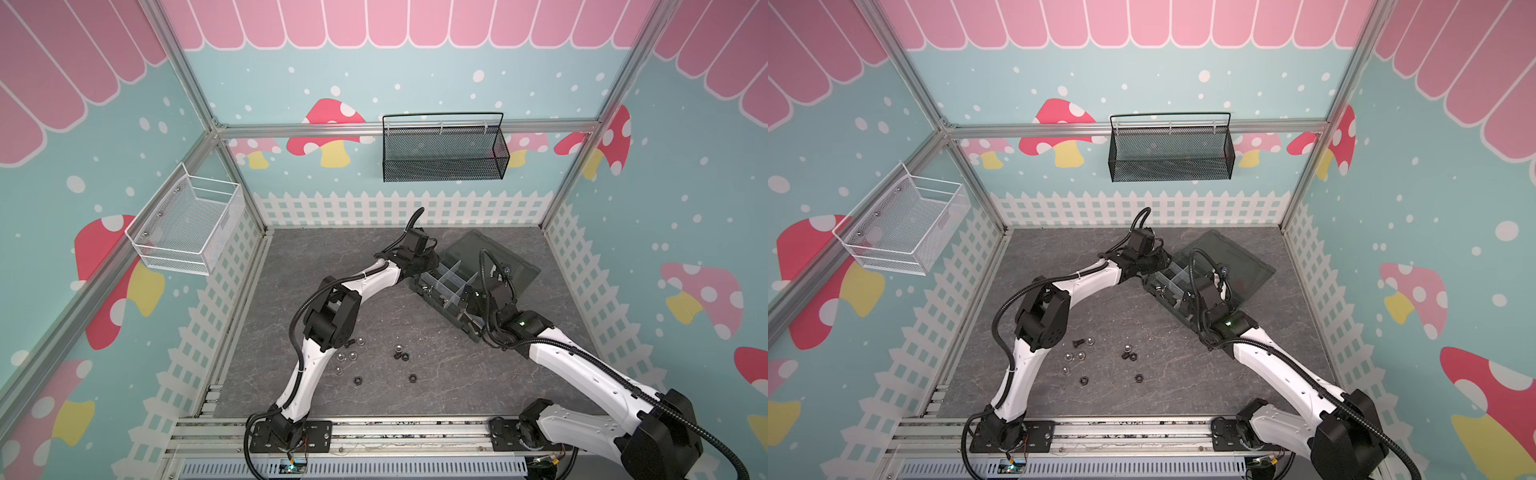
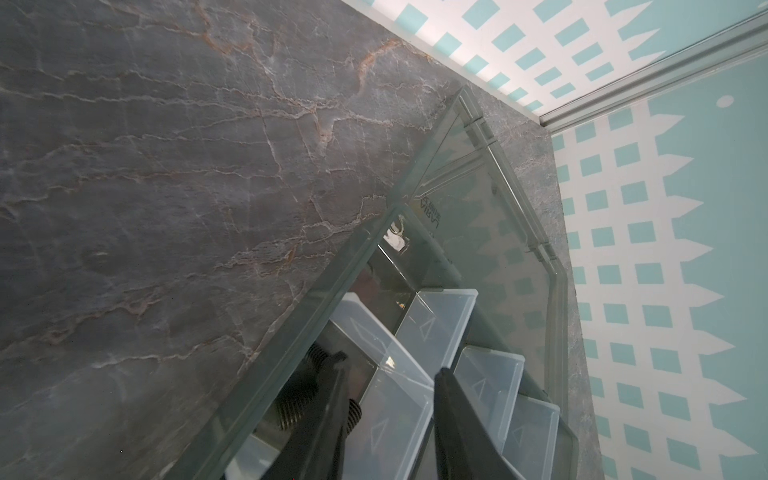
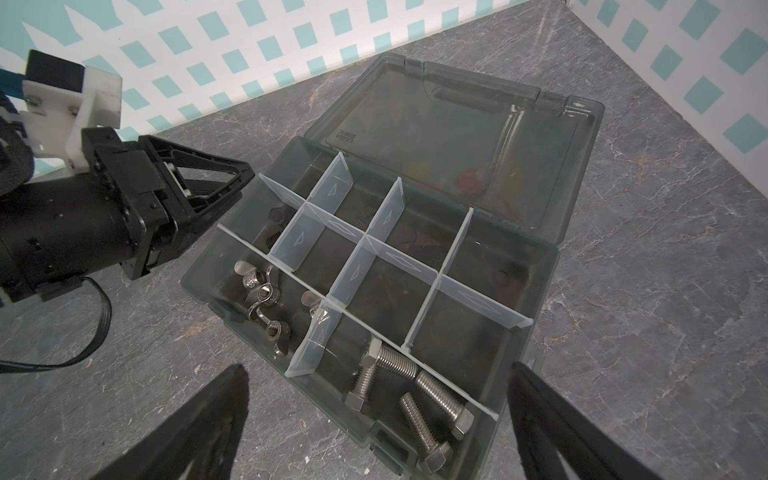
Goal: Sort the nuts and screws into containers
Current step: 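Lower the black bolt with the left gripper into a box compartment, then move the left gripper back to the pile and grasp a black bolt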
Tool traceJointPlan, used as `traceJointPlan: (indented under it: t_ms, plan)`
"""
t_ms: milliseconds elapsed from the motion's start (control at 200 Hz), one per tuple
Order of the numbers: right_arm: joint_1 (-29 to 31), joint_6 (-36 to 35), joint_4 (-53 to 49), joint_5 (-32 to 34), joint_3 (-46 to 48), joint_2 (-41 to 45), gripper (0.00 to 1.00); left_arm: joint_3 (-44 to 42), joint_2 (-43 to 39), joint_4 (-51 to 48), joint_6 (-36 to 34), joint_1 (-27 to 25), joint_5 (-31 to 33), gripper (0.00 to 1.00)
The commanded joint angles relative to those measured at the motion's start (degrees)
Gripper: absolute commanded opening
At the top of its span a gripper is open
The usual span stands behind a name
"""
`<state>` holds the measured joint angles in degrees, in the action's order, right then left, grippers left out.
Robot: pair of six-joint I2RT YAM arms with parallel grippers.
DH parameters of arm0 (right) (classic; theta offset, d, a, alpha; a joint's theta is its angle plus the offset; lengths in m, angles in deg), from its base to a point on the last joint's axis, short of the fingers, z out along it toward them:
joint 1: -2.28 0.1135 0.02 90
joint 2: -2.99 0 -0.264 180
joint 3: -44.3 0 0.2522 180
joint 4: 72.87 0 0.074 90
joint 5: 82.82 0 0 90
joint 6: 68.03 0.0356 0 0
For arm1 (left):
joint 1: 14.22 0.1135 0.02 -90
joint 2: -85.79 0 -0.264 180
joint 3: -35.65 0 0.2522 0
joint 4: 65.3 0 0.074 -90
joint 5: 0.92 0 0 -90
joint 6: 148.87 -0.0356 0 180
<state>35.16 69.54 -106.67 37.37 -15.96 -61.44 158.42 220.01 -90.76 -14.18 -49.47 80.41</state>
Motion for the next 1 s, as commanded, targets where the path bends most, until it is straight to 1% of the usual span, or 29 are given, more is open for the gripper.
traceJointPlan:
  t_ms: [0,135,305,420,480,535,605,650,730,845,926,996]
  plan:
    - [-0.33,0.17,-0.72,0.52,-0.41,-0.22,0.98,0.81,-0.75,0.06,-0.36,-0.2,0.11,0.38]
    - [-0.3,0.08,-0.74,0.3,-0.52,-0.22,0.98,-1.37,-4.07,-0.5,-1.21,-0.24,1.83,0.42]
    - [-0.32,0.07,-0.71,0.44,-0.6,-0.18,0.98,-8.67,-12.25,-2.05,-2.95,-0.17,4.74,0.5]
    - [-0.34,0.13,-0.63,0.63,-0.43,-0.26,0.98,-17.43,-19.89,-3.91,-3.42,-0.16,7.3,0.58]
    - [-0.29,0.12,-0.63,0.66,-0.29,-0.42,0.98,-22.88,-24.4,-4.8,-3.09,-0.26,8.77,0.64]
    - [-0.3,0.0,-0.44,0.73,-0.1,-0.52,0.98,-28.49,-28.49,-5.65,-2.03,-0.25,10.43,0.67]
    - [-0.34,-0.04,-0.21,0.67,0.04,-0.7,0.98,-35.44,-34.09,-6.66,-0.48,-0.19,12.4,0.74]
    - [-0.29,-0.17,-0.04,0.67,0.16,-0.9,0.98,-40.39,-37.52,-7.49,0.84,-0.35,13.6,0.76]
    - [-0.28,-0.47,0.3,0.53,0.18,-1.38,0.98,-47.6,-44.04,-9.21,2.9,-0.39,15.68,0.82]
    - [-0.35,-0.65,0.63,0.43,0.09,-2.11,0.98,-55.65,-52.62,-12.89,5.67,-0.49,17.62,0.98]
    - [-0.33,-0.8,0.86,0.04,0.08,-2.67,0.98,-60.2,-57.57,-15.28,8.08,-0.46,17.72,1.0]
    - [-0.33,-0.6,1.08,-0.35,0.09,-3.2,0.98,-64.02,-61.27,-16.43,10.66,-0.54,16.36,1.0]
